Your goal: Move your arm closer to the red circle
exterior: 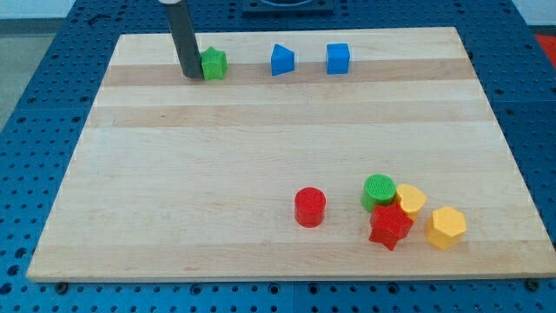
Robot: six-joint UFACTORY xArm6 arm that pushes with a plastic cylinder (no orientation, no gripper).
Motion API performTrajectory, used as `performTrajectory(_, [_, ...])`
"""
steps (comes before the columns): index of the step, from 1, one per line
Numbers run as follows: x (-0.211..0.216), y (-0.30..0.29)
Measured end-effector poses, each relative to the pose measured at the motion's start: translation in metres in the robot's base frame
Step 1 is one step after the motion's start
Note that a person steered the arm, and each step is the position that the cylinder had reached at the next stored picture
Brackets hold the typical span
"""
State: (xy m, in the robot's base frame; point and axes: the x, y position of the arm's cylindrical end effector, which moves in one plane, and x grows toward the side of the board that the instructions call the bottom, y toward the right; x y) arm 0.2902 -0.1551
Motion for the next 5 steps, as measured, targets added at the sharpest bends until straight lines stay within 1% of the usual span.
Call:
performTrajectory(1, [0.000, 0.000])
performTrajectory(3, [-0.017, 0.023])
performTrajectory(4, [-0.003, -0.024])
performTrajectory(5, [0.062, -0.042])
